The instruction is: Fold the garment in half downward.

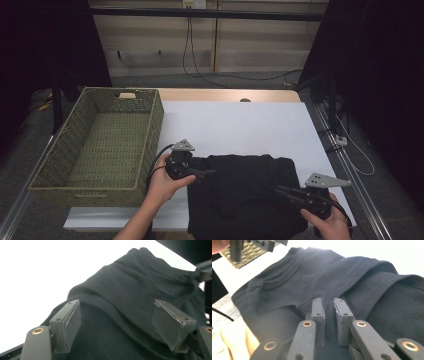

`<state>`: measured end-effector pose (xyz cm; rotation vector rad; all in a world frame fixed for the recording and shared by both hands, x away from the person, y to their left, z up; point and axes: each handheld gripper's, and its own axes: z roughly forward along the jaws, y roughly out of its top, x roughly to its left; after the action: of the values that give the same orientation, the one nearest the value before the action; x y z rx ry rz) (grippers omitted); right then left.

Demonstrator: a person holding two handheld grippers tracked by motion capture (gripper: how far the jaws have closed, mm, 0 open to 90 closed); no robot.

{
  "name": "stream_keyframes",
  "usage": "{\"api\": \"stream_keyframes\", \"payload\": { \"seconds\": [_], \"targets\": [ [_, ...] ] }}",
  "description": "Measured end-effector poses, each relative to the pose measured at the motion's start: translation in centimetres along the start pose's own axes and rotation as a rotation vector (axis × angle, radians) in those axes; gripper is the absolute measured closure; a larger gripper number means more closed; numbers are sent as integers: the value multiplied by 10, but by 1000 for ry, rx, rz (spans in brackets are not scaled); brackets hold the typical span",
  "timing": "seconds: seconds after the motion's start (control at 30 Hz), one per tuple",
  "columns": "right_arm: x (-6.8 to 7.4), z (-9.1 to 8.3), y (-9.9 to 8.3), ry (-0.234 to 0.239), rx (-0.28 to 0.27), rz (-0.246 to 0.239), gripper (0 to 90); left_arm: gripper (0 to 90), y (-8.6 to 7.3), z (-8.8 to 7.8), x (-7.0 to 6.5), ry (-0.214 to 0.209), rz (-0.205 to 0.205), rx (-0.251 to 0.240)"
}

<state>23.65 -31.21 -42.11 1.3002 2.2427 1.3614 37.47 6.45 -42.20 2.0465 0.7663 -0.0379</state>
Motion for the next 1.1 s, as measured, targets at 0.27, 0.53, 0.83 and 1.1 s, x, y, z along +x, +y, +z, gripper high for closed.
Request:
{"api": "stream_keyframes", "payload": {
  "seconds": [0.27,0.53,0.83,1.1],
  "targets": [
    [1,-5,-9,-9,1,27,542,183,-1,-2,11,40,-33,-17],
    [-33,3,5,-135,-30,90,382,172,-1,-1,20,68,-34,-4],
    [-83,25,18,-296,4,149,388,171,-3,1,31,102,-50,7],
    [-100,47,23,-372,61,157,473,180,-6,1,38,132,-52,18]
  ]
}}
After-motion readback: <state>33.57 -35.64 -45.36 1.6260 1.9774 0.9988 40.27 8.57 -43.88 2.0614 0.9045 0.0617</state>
